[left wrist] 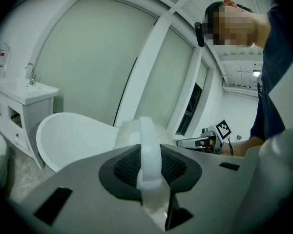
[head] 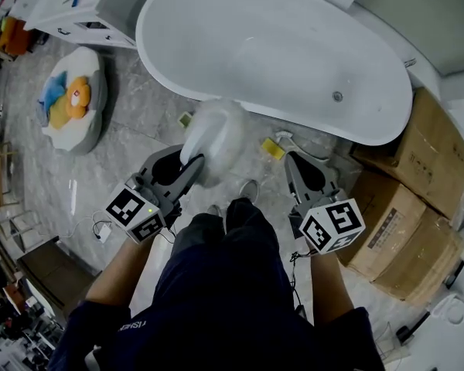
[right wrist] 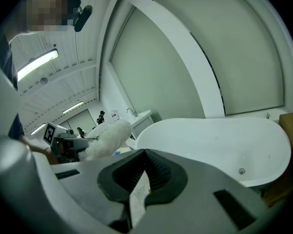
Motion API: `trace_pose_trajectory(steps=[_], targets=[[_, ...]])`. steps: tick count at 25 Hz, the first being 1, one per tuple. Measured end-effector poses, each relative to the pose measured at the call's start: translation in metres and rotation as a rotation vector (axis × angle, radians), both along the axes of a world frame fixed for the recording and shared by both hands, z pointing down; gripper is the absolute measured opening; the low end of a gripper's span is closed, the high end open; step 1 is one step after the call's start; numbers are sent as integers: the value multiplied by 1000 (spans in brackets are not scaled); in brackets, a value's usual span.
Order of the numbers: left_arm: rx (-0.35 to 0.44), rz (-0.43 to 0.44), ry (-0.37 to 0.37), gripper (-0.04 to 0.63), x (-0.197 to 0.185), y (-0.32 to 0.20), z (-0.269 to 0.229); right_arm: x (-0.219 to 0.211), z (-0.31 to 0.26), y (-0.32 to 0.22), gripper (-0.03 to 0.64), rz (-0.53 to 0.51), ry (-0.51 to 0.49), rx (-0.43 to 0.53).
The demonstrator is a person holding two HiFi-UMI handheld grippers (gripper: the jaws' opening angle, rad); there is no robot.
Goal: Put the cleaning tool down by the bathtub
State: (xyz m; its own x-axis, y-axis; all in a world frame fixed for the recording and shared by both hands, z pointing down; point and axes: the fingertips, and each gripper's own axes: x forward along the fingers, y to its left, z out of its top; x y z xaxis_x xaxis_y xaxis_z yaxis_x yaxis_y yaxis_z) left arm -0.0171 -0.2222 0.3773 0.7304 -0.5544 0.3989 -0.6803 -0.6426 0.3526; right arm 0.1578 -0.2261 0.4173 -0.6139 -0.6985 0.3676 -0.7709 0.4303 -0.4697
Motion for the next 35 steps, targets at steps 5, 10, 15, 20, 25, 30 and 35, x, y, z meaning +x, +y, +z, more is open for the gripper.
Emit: trace_pose_trajectory(steps=[5,10,15,20,25,30,35], targets=[[-51,57,-32,114,14,-9,45,10,43,-10,5,48,11,-45],[-110,160,-91,114,27,0,110,13,100,-6,5,101,11,-82],[-148,255,-137,112,29,6,196,12,170,5,5,167,19,-102],[-161,350,-218,114,21,13,313,9,264,25,5,220,33,-122],[-169,436,-286,114,11,21,425,3,349,44,5,263,70,-135],[-192,493,-363,114,10,21,532,-4,426,44,5,276,83,-149],[-203,536,-409,114,20,18,629,-3,496,44,5,278,101,-154]])
